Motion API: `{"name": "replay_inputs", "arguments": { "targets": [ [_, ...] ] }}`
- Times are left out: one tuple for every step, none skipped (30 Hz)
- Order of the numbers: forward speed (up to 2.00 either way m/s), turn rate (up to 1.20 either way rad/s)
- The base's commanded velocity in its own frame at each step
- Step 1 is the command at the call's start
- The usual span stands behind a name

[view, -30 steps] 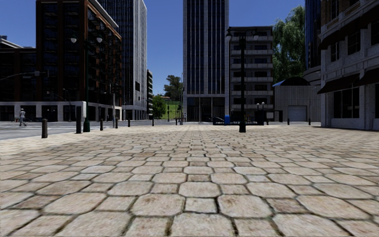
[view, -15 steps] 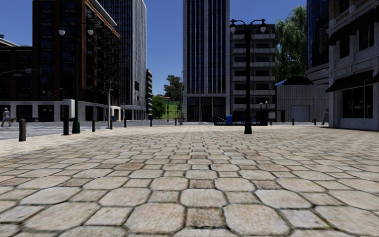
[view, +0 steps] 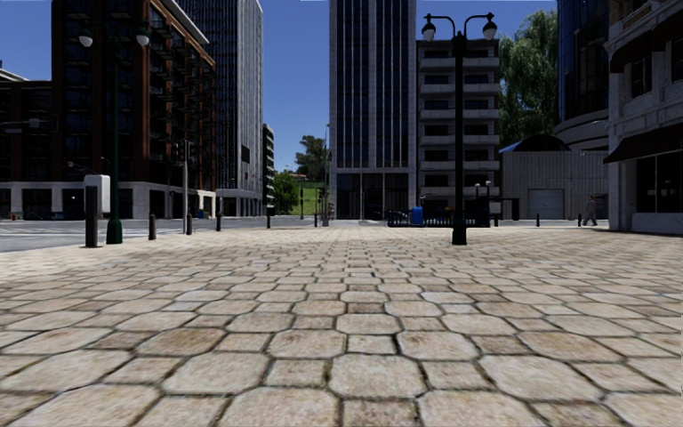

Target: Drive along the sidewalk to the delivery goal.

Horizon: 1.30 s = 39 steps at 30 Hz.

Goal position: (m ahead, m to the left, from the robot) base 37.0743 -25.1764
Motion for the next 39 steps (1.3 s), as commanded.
{"name": "replay_inputs", "arguments": {
  "targets": [
    [2.0,0.0],
    [2.0,0.0],
    [2.0,0.0],
    [2.0,0.0],
    [2.0,0.0],
    [2.0,0.0],
    [2.0,0.0],
    [2.0,0.0],
    [2.0,0.0],
    [2.0,0.0],
    [2.0,0.0],
    [2.0,0.0],
    [2.0,0.0],
    [2.0,0.0],
    [2.0,0.0],
    [2.0,0.0],
    [2.0,0.0],
    [2.0,0.0],
    [2.0,0.0],
    [2.0,0.0],
    [2.0,0.0],
    [2.0,0.0],
    [2.0,0.0],
    [2.0,0.0],
    [2.0,0.0],
    [2.0,0.0],
    [2.0,0.0],
    [2.0,0.0],
    [2.0,0.0],
    [2.0,0.0],
    [2.0,0.0],
    [2.0,0.0],
    [2.0,0.0],
    [2.0,0.0],
    [2.0,0.0],
    [2.0,0.0],
    [2.0,0.0],
    [2.0,0.0],
    [2.0,0.0]
  ]
}}
